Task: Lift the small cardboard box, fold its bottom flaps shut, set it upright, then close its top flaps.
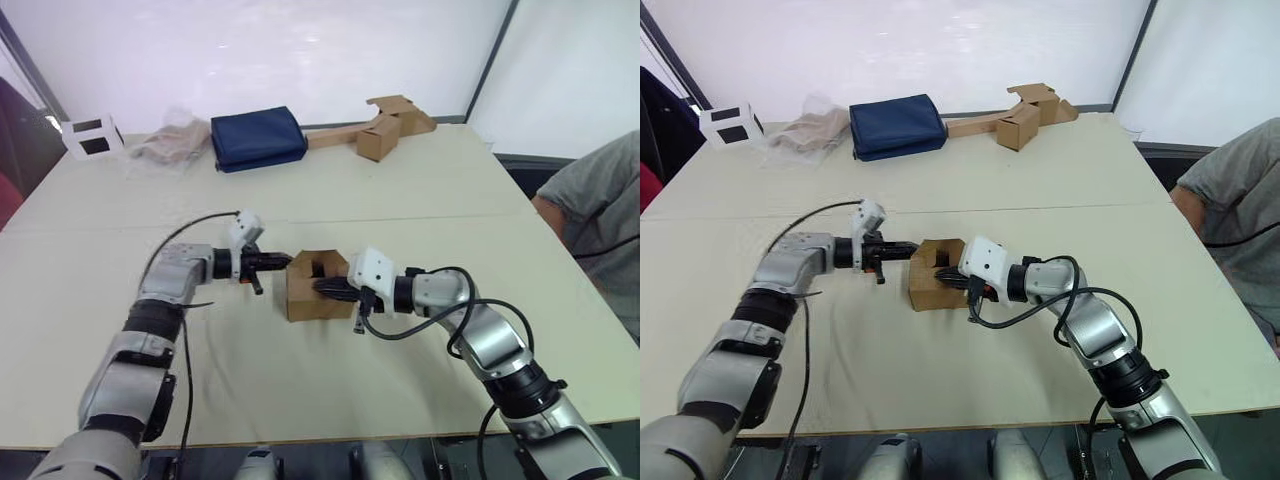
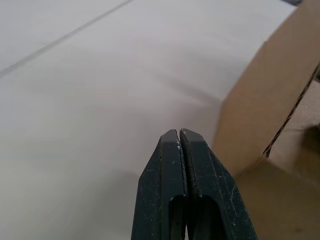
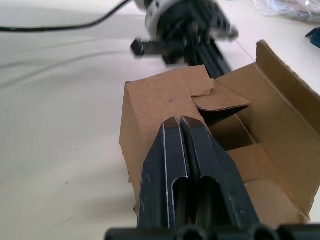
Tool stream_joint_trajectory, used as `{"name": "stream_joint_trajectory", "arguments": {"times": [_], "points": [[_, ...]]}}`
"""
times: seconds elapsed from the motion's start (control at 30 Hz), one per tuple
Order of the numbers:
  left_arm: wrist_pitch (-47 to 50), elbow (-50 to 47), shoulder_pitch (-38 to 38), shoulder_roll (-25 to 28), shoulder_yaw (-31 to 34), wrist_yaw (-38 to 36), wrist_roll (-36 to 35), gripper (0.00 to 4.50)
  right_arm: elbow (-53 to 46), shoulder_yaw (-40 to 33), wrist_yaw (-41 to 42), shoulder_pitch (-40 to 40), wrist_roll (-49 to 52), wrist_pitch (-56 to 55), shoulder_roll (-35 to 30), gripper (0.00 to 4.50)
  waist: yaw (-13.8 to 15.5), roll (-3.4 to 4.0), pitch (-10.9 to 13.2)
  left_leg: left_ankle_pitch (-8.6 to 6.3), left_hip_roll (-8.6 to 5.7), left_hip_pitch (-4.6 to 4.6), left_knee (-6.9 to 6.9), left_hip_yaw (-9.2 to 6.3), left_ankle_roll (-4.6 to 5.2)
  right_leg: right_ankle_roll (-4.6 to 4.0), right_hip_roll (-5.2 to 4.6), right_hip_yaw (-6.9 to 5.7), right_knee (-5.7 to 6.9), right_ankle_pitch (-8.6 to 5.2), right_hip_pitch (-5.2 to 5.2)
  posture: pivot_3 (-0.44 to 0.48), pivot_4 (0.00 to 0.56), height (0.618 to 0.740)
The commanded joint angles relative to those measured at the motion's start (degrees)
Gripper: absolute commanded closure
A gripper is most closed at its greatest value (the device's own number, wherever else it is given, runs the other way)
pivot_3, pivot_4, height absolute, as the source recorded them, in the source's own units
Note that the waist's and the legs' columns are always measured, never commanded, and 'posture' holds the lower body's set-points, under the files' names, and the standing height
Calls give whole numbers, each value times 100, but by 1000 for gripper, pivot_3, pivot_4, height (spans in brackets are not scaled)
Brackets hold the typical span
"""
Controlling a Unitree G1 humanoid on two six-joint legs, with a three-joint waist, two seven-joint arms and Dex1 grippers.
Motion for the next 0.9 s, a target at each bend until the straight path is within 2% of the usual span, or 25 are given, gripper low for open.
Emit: {"name": "stream_joint_trajectory", "arguments": {"times": [0.03,0.13,0.2,0.27,0.57,0.8,0.9], "points": [[784,-1576,480,463,227,-254,-509,4466,-44,-140,28,-127,116,19,80,4500,-40,3,-1,0,0,0,-1,0,0,0,-1,0,-1,0,1,0,150,740],[2441,-3390,1147,922,622,-477,-1875,4466,2,-182,38,-156,148,26,130,4500,-56,3,-1,1,2,0,-6,1,-2,0,-2,4,-2,-1,0,0,150,740],[2756,-3965,1437,990,675,-265,-2090,4466,-2,-198,49,-150,170,36,152,4500,-13,1,0,1,3,0,-5,-1,-1,0,-3,1,-1,-1,1,0,150,740],[2733,-4257,1698,966,534,-52,-2014,4466,18,-194,85,-151,177,21,172,4500,21,2,0,1,2,4,3,-7,-2,0,-4,-4,3,-1,13,0,150,740],[2283,-3816,1679,437,198,506,-1739,4466,77,-138,273,-195,140,-33,241,4500,54,1,0,1,0,9,4,-4,-2,0,-1,-3,2,-1,15,0,150,740],[1985,-3494,1667,386,40,462,-1559,4466,11,-216,254,-183,146,6,237,4500,54,1,0,1,0,8,3,-4,-2,0,-1,-2,3,-1,13,0,150,740],[1919,-3427,1653,391,-27,402,-1535,4466,-121,-573,110,-193,565,433,356,4500,57,1,0,1,1,8,3,-4,-2,0,-1,-2,3,-1,13,0,150,740]]}}
